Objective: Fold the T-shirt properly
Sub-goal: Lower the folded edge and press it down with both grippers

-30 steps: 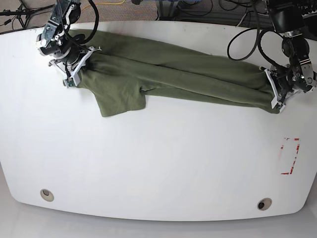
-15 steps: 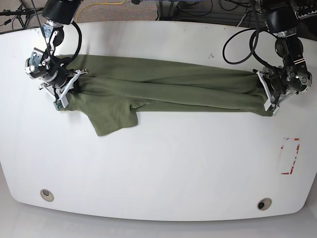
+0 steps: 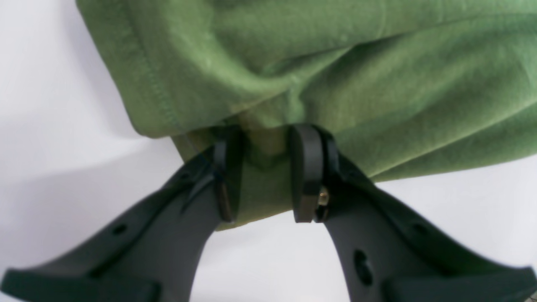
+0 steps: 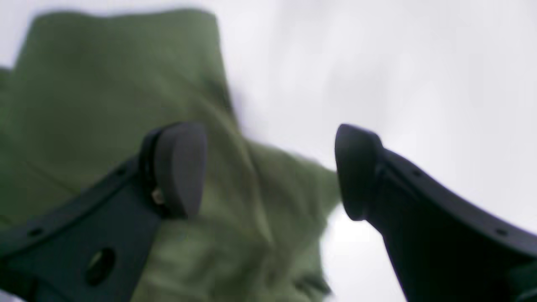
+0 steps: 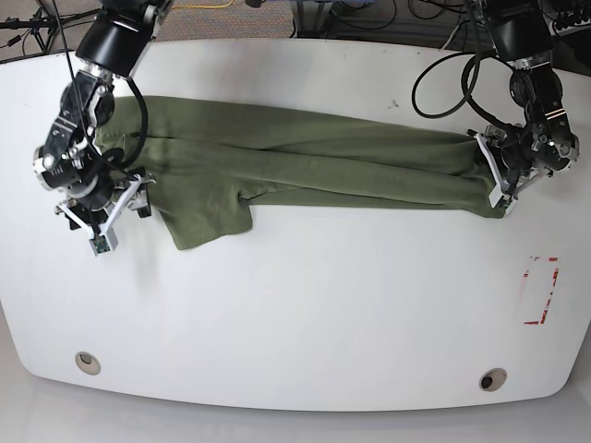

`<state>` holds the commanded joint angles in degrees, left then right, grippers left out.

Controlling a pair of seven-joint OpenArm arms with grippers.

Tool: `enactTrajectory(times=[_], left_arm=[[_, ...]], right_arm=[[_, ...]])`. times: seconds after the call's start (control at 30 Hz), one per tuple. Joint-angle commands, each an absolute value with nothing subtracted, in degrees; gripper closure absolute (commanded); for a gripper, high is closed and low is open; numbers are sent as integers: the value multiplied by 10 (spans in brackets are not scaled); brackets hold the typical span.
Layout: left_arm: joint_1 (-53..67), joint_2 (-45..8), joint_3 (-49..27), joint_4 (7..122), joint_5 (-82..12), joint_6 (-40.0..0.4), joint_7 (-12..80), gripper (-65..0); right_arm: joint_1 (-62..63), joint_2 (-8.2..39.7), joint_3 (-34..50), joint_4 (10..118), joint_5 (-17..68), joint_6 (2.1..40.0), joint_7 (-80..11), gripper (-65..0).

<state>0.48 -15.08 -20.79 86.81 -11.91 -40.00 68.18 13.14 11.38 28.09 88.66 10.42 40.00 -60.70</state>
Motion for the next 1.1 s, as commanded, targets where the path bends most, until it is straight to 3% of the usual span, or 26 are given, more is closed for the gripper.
enactTrajectory(times=[0.43, 0.87, 0.97, 1.03, 1.1], left_arm=[[5, -151, -211, 868, -119, -400, 682, -172], [4, -151, -211, 867, -119, -400, 682, -172], [4, -151, -211, 867, -119, -400, 682, -172], [4, -151, -211, 867, -119, -400, 682, -172], [4, -151, -211, 867, -119, -400, 682, -172]], right_arm=[[224, 131, 225, 640, 103, 400, -475, -445], [207, 102, 189, 626, 102, 400, -460, -428], [205, 101, 189, 625, 105, 400, -458, -289], [206, 101, 189, 625, 105, 400, -458, -122], [207, 101, 189, 626, 106, 400, -458, -13]])
